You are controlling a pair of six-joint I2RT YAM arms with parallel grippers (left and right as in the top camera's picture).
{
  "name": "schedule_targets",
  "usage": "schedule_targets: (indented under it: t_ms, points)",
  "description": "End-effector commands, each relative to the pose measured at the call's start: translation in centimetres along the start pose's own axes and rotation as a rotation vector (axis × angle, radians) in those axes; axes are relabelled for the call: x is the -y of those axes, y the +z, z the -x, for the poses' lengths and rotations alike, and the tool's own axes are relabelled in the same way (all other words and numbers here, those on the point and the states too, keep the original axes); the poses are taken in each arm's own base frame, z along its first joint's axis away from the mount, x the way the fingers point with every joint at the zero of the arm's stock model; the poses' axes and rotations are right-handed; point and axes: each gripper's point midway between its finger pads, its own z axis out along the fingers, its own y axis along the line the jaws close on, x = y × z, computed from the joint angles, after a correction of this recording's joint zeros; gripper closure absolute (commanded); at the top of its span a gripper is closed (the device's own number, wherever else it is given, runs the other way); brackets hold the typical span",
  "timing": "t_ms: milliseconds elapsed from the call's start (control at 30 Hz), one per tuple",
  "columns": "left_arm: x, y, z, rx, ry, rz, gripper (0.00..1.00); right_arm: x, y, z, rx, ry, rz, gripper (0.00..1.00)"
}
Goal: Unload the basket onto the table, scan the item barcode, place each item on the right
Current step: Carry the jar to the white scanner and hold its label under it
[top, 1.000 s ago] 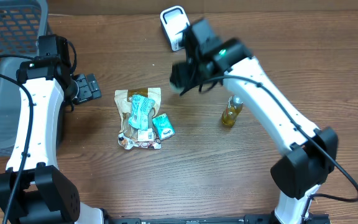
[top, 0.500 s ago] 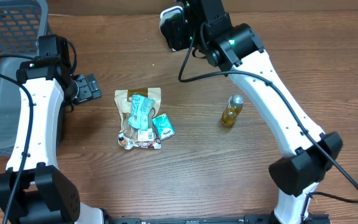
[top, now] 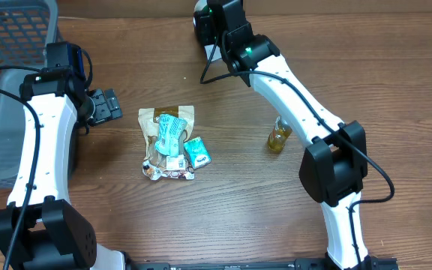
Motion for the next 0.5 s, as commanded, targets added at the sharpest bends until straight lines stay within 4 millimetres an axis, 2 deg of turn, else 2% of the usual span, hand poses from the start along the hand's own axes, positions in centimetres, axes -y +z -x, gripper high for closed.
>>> schedule_targets:
  t_ms: [0, 200, 467]
  points:
    - [-0.2, -1.1, 0.7, 0.038, 0.008, 0.003, 0.00, 2.2, 1.7, 0.4, 0.045, 0.018, -0.053, 0.96]
    - [-0.2, -1.1, 0.7, 0.038, 0.008, 0.003, 0.00, 2.4, 4.5, -0.7, 0.095, -0.068, -0.053, 0.96]
    - [-0.2, -1.1, 0.7, 0.038, 0.008, 0.003, 0.00, 2.2, 6.1, -0.8, 0.162, -0.089, -0.046, 0.96]
